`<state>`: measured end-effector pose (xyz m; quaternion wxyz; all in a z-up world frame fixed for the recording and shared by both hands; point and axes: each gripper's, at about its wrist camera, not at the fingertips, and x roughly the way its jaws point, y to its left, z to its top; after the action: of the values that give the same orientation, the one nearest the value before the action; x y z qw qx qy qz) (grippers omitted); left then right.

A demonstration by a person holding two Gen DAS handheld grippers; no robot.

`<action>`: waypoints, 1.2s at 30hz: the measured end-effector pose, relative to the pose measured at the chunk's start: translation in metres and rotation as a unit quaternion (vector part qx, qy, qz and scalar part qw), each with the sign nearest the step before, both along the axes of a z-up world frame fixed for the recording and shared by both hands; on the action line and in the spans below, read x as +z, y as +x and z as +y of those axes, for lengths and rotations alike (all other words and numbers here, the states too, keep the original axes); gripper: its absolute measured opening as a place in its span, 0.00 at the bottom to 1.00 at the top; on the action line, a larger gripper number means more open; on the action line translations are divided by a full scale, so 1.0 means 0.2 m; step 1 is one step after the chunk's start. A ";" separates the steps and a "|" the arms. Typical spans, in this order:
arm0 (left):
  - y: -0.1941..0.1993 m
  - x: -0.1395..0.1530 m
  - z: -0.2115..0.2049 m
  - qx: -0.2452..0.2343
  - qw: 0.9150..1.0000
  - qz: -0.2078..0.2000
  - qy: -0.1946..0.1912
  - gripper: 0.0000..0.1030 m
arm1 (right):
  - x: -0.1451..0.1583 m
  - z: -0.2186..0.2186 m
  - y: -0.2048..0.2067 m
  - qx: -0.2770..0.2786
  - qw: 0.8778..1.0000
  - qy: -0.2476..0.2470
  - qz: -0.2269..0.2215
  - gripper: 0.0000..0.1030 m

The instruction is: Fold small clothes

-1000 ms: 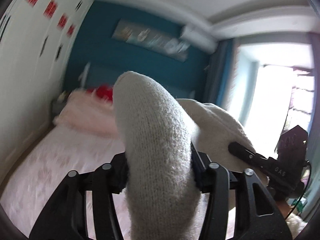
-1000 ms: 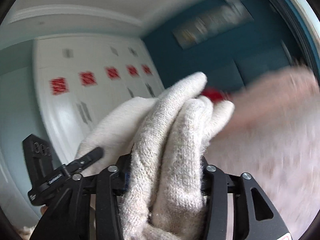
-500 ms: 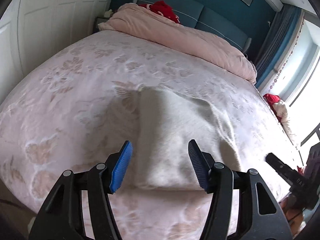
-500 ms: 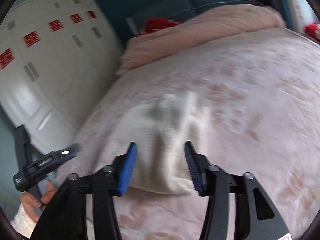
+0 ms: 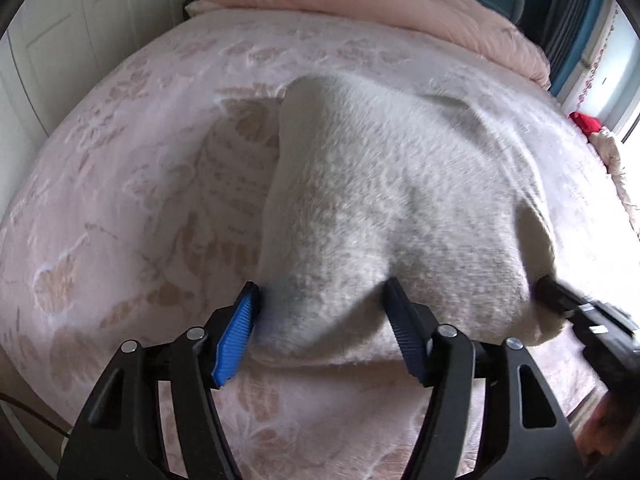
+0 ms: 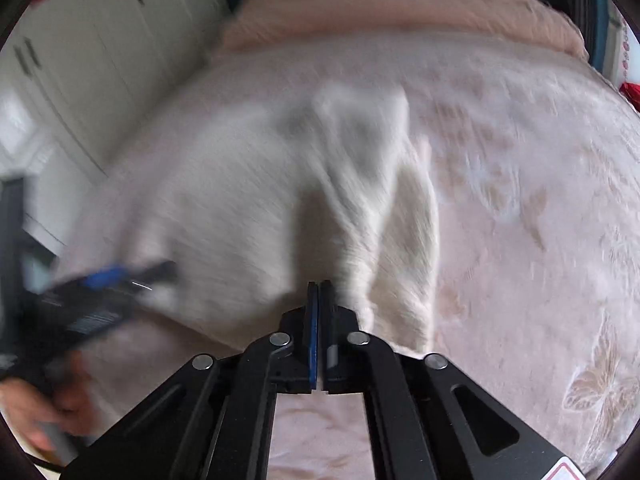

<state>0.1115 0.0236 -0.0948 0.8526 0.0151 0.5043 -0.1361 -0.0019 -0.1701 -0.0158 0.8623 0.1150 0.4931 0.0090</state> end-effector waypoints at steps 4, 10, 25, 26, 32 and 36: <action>-0.07 0.07 -0.01 -0.003 1.000 -0.013 0.013 0.60 | 0.09 0.03 -0.08 -0.022 0.999 0.019 -0.026 0.03; -0.23 0.18 0.03 0.013 0.999 -0.034 0.007 0.74 | 0.28 0.07 -0.33 -0.057 0.995 -0.019 -0.079 0.43; -0.60 0.24 -0.05 0.000 0.991 -0.123 0.060 0.85 | 0.18 0.08 -0.61 -0.105 0.986 -0.079 -0.103 0.78; -0.62 0.24 -0.05 0.000 0.990 -0.128 0.059 0.85 | 0.18 0.08 -0.62 -0.108 0.985 -0.081 -0.104 0.79; -0.69 0.17 -0.06 0.001 0.990 -0.130 0.063 0.85 | 0.13 0.07 -0.68 -0.133 0.982 -0.091 -0.102 0.79; -0.72 0.12 -0.07 -0.004 0.990 -0.126 0.071 0.85 | 0.13 0.08 -0.68 -0.130 0.982 -0.095 -0.102 0.79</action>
<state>-0.0320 0.0103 -0.0712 0.9055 0.0941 0.4015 -0.1006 -0.1382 -0.1543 0.0096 0.9087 0.0943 0.3824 -0.1382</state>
